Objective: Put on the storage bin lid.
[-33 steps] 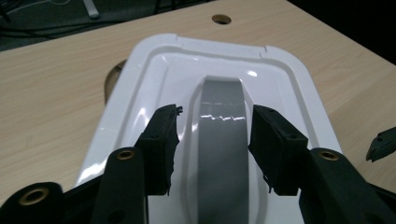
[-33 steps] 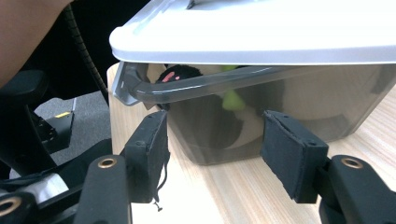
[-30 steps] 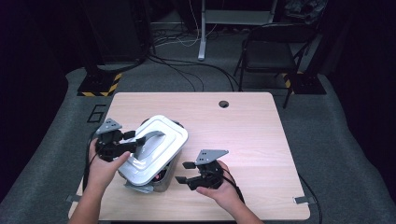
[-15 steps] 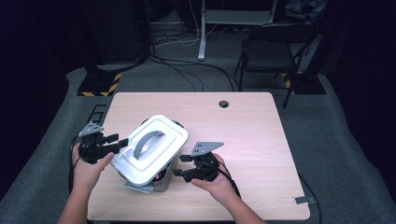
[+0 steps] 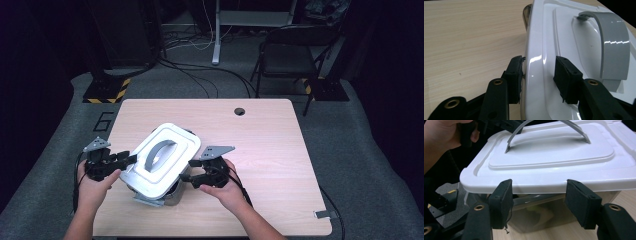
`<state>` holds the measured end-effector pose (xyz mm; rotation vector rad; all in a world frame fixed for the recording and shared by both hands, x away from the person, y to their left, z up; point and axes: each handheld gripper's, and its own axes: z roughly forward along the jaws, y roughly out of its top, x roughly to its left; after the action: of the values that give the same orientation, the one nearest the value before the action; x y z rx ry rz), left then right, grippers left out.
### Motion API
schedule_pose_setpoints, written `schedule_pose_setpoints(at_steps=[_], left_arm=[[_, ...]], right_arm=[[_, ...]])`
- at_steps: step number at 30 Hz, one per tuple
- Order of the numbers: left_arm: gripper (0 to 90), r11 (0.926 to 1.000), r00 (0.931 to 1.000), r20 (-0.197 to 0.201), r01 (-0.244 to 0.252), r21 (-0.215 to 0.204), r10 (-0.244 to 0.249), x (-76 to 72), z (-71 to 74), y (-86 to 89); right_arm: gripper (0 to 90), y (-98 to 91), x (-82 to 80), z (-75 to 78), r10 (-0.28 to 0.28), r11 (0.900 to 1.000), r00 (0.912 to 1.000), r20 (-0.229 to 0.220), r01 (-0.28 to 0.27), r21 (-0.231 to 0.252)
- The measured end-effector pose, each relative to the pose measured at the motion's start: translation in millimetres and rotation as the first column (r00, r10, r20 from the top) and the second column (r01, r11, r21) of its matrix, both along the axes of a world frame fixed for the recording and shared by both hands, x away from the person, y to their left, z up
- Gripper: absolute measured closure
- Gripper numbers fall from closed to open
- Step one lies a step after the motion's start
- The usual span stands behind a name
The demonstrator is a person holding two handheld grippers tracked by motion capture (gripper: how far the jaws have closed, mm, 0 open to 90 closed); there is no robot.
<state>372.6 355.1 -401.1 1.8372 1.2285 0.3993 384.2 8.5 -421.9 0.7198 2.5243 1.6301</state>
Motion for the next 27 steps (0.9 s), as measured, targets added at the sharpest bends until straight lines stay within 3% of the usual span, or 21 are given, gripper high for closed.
schedule_pose_setpoints(at_steps=[3,13,22,27], left_arm=[[58.2,0.9999,1.0,-0.006,0.001,-0.01,-0.001,-2.6,-0.2,-1.9],[58.1,0.9998,0.9999,0.007,0.013,0.016,-0.013,-9.5,-0.3,-8.8],[56.3,0.9999,0.9997,0.023,0.005,0.011,-0.006,-12.1,-3.1,-14.7],[56.5,0.9994,0.9992,0.038,0.012,0.031,-0.013,-14.9,-3.7,-17.1]], right_arm=[[37.8,-0.5,4.3,0.7,-0.008,0.9999,1.0,-0.006,0.008,0.007],[36.0,-2.3,14.3,0.5,-0.037,0.999,0.9993,0.0,0.037,0.026],[35.3,-1.3,19.7,3.1,-0.066,0.9977,0.9978,0.007,0.066,0.014],[33.9,0.4,18.9,5.3,-0.081,0.9967,0.9964,0.028,0.08,0.01]])
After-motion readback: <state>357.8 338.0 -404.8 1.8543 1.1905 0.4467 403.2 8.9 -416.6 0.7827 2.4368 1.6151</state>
